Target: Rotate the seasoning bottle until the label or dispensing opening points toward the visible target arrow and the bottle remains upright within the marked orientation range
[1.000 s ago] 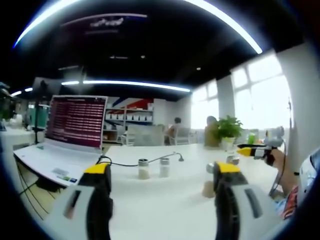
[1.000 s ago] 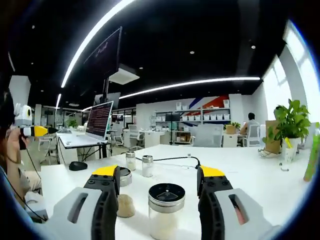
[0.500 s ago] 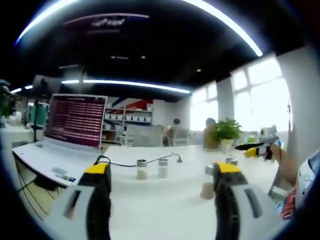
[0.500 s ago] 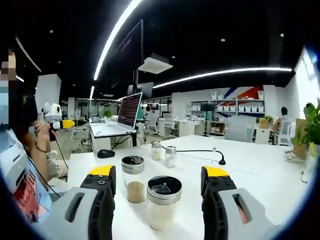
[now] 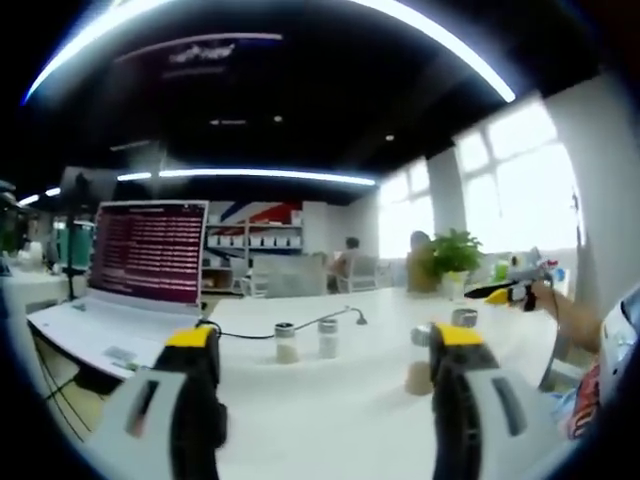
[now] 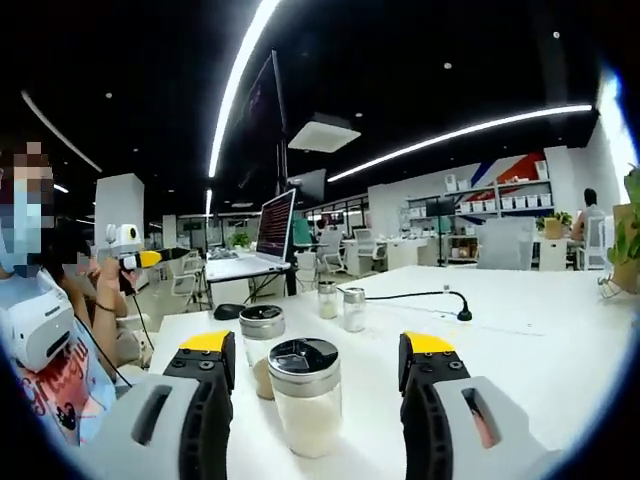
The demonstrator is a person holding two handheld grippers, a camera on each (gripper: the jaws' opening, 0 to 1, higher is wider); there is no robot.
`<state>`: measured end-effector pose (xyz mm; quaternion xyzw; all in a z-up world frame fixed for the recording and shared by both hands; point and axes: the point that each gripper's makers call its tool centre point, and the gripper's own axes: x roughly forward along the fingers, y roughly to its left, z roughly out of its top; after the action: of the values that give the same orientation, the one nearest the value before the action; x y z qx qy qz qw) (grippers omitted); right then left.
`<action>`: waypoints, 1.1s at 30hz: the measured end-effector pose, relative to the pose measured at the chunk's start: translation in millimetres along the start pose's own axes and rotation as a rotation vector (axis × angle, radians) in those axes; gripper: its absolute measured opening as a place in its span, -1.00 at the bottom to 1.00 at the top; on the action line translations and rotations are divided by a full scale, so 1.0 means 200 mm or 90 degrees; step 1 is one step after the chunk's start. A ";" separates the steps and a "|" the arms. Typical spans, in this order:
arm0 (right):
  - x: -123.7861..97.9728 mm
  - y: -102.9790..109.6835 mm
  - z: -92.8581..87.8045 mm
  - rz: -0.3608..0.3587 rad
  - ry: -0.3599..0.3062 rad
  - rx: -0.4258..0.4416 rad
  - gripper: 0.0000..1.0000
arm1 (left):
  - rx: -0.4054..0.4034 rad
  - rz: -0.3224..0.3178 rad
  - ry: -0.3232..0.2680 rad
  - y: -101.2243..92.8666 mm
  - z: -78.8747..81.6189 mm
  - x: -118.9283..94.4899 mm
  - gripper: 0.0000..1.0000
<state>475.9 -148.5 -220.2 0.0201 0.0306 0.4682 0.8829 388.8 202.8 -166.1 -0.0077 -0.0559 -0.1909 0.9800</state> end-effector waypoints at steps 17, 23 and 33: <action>0.14 -0.02 -0.13 0.028 0.023 0.003 0.26 | 0.045 0.050 -0.005 0.06 0.01 0.02 1.00; 0.16 0.01 -0.12 0.044 0.020 -0.001 0.22 | 0.032 0.054 -0.003 0.06 0.01 0.00 1.00; 0.18 0.02 -0.13 0.056 0.022 0.010 0.13 | 0.010 0.047 0.003 0.07 0.00 0.01 1.00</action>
<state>491.3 -115.9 -248.0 0.0201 0.0487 0.5067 0.8605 395.2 214.6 -165.6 -0.0014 -0.0545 -0.1539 0.9866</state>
